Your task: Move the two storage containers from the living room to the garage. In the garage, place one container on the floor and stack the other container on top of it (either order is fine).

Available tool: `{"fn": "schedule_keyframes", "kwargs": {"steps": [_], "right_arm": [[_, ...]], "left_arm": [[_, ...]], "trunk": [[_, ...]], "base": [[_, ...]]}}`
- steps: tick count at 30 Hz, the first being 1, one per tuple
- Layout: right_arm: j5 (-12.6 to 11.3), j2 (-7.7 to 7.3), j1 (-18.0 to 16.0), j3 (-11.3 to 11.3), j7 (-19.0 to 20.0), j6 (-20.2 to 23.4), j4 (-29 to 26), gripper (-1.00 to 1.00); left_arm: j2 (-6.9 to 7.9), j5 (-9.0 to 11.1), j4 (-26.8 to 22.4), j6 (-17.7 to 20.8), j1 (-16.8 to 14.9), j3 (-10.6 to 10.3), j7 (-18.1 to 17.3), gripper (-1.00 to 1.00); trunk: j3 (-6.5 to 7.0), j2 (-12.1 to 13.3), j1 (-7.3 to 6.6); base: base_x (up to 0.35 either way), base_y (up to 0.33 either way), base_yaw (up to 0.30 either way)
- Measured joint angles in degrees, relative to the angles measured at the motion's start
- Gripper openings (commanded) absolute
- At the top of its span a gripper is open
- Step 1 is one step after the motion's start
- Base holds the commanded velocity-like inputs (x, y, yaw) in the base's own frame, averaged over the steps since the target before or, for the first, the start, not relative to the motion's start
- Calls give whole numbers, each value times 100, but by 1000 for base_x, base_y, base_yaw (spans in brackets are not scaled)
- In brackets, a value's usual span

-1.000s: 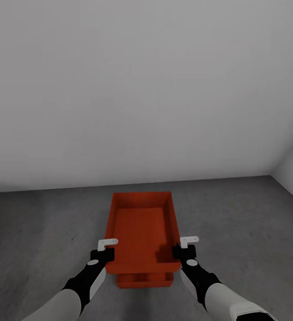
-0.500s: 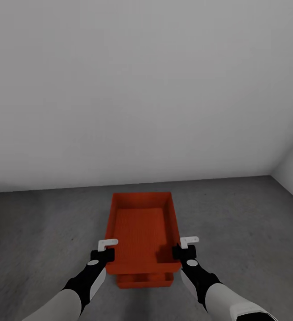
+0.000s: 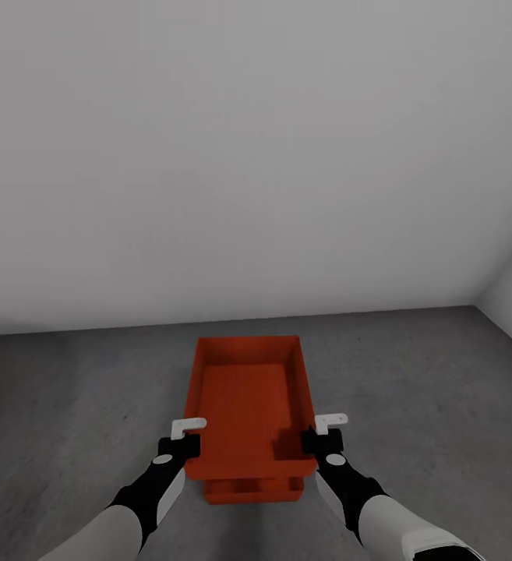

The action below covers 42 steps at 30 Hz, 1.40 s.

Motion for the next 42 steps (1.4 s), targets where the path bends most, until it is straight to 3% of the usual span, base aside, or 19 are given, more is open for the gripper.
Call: {"fn": "schedule_keyframes", "kwargs": {"steps": [42], "right_arm": [[-3,0,-1,4,-2,-4,9,-100]], "left_arm": [[0,-4,6,0,0,3,-1,-100]], "trunk": [[-754,-1685,923]], "base": [[0,0,0]]}}
